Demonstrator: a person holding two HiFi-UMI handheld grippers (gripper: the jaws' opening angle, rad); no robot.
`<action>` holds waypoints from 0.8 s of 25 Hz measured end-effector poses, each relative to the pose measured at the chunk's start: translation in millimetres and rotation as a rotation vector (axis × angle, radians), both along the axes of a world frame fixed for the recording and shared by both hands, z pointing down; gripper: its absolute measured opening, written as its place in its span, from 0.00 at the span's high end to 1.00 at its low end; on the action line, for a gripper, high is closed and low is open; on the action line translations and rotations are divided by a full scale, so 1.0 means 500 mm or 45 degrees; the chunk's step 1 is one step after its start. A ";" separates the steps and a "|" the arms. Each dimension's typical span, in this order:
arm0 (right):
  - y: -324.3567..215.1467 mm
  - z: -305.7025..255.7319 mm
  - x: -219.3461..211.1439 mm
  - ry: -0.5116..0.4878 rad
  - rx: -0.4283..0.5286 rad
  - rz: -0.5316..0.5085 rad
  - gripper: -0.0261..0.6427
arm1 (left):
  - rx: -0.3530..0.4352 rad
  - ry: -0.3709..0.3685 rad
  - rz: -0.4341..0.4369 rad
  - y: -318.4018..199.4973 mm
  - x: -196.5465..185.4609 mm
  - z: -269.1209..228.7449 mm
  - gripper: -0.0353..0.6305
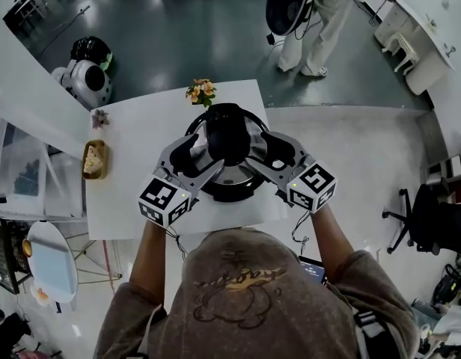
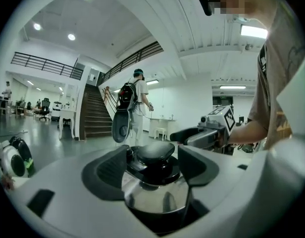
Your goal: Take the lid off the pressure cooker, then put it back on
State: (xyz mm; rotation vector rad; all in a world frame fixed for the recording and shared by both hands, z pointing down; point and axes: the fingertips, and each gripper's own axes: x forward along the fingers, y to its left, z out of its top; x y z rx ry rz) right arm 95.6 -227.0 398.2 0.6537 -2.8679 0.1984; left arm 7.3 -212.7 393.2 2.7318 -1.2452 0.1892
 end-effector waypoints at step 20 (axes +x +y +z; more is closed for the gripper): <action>-0.025 0.031 -0.092 0.227 0.027 -0.432 0.55 | -0.083 -0.237 0.370 -0.042 0.052 0.044 0.53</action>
